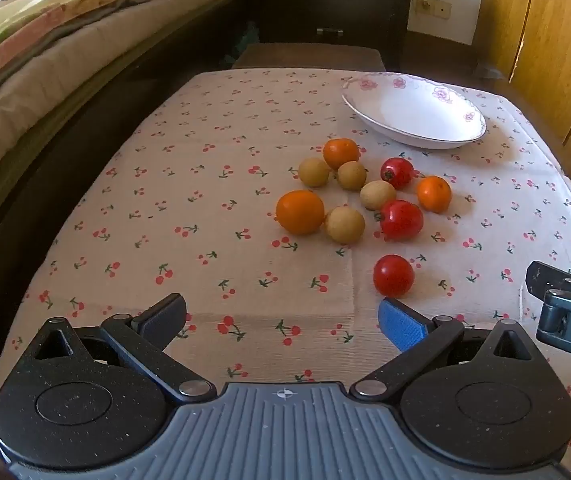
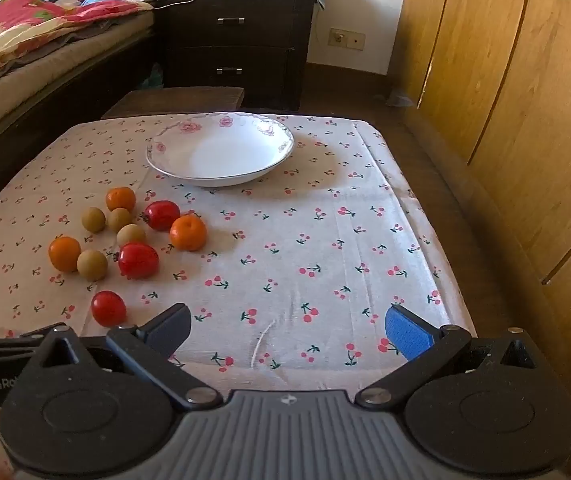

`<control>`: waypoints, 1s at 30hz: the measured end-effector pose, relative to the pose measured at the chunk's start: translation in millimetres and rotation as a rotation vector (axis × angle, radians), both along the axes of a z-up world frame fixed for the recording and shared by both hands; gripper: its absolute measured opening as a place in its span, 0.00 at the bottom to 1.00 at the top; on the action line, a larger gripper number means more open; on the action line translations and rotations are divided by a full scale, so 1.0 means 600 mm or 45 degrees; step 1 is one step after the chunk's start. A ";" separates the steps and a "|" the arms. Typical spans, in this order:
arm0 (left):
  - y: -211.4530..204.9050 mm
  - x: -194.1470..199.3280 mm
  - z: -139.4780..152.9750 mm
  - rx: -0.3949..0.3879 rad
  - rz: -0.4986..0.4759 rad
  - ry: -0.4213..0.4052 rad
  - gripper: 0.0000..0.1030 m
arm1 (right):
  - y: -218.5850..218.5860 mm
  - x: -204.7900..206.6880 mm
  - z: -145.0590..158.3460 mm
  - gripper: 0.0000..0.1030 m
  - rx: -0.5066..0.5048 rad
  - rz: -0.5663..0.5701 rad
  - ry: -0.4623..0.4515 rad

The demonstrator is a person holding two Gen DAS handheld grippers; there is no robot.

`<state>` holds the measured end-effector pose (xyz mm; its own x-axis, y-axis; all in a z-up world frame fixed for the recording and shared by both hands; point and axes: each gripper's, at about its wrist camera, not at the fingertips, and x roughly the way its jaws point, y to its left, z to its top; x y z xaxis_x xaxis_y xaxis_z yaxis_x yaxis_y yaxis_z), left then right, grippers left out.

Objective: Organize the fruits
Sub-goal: 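Move both tools toward the fruit cluster on the tablecloth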

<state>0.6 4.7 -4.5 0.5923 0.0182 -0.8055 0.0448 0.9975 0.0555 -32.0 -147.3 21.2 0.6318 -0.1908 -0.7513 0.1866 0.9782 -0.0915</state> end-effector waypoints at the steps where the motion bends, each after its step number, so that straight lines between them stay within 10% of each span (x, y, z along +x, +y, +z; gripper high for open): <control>1: 0.002 0.000 0.000 -0.002 0.003 0.001 1.00 | 0.001 0.001 0.000 1.00 0.001 0.002 0.002; 30: 0.046 0.020 -0.008 -0.042 0.073 0.030 1.00 | 0.030 0.042 -0.024 1.00 0.065 0.062 0.072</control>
